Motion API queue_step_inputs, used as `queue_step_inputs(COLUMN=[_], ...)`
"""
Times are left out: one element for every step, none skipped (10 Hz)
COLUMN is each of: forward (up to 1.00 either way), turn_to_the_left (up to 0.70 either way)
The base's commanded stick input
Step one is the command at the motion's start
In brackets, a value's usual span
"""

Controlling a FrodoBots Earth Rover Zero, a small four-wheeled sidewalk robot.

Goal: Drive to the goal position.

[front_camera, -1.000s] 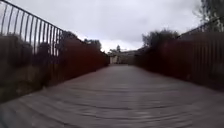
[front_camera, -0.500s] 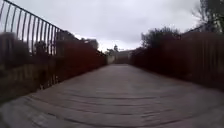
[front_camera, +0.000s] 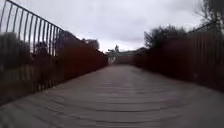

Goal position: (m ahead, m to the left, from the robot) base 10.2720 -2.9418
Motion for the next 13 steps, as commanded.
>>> queue_step_inputs(forward=[0.7, 0.7, 0.7, 0.7, 0.7, 0.7, 0.7, 0.7, 0.7, 0.7, 0.7, 0.7, 0.7], turn_to_the_left=[-0.35, -0.33, -0.21, -0.08, 0.0, 0.0, 0.0, 0.0, 0.0, 0.0, 0.0, 0.0, 0.0])
